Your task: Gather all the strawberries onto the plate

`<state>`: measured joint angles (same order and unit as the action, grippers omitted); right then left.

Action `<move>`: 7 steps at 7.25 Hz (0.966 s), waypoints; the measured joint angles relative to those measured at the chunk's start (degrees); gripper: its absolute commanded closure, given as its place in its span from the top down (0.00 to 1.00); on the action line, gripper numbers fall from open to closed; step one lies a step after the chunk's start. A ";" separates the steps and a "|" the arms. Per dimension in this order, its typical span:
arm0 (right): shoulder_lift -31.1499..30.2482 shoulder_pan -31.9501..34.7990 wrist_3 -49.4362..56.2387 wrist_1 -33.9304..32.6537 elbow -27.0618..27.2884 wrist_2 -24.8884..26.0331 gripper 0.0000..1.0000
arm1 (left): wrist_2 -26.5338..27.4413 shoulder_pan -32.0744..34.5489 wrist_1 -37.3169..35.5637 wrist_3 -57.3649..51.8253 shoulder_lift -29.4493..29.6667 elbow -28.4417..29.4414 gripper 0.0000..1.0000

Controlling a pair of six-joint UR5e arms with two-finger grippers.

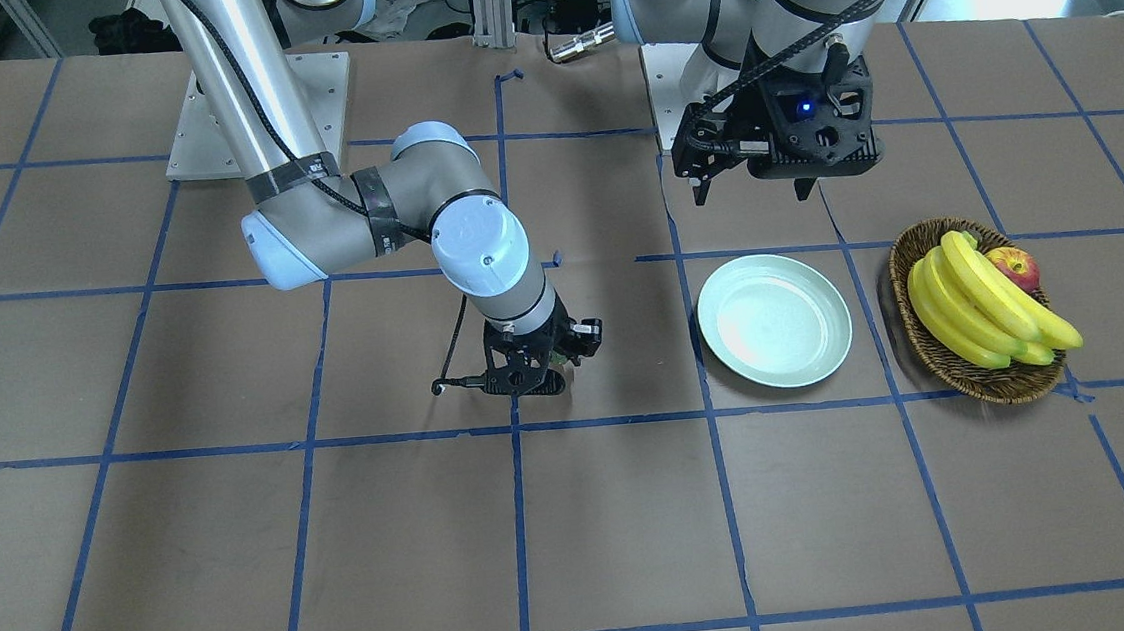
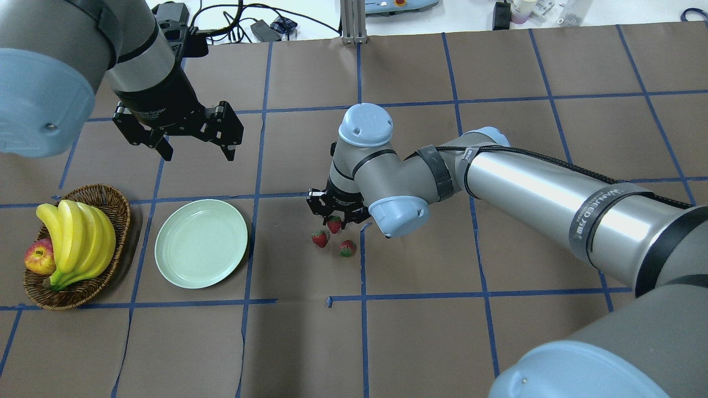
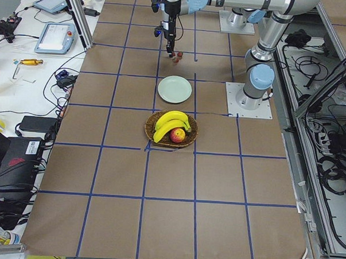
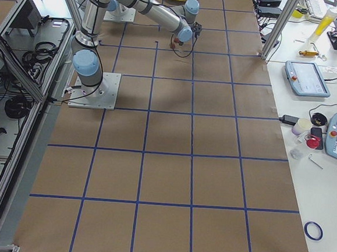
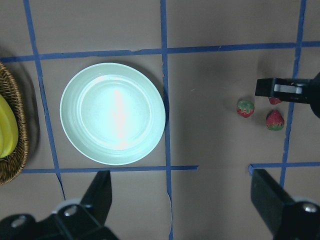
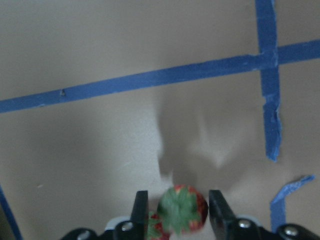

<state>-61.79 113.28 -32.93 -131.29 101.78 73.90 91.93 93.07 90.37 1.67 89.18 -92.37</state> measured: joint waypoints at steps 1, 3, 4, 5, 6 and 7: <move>-2.54 -0.75 0.64 0.87 0.28 0.64 1.00 | 0.05 0.00 0.04 0.00 -0.07 0.00 1.00; -11.58 -6.77 9.46 11.37 1.34 6.51 1.00 | 0.12 0.00 0.05 -0.04 -0.11 0.00 1.00; -16.56 -11.20 16.36 19.08 1.30 8.95 1.00 | 0.12 0.00 0.01 -0.03 -0.10 0.00 1.00; -20.85 -15.43 21.66 25.50 0.79 10.30 1.00 | 0.15 0.01 -0.01 -0.01 -0.08 -0.02 1.00; -23.96 -18.41 24.18 30.61 -0.66 11.80 1.00 | 0.16 0.00 0.00 -0.01 -0.07 -0.06 1.00; -25.78 -20.06 25.10 35.17 -3.42 13.57 1.00 | 0.15 0.00 0.02 -0.01 -0.04 -0.08 1.00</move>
<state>-87.58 93.22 -7.83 -96.11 98.36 87.47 92.09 93.08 90.39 1.67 89.14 -92.45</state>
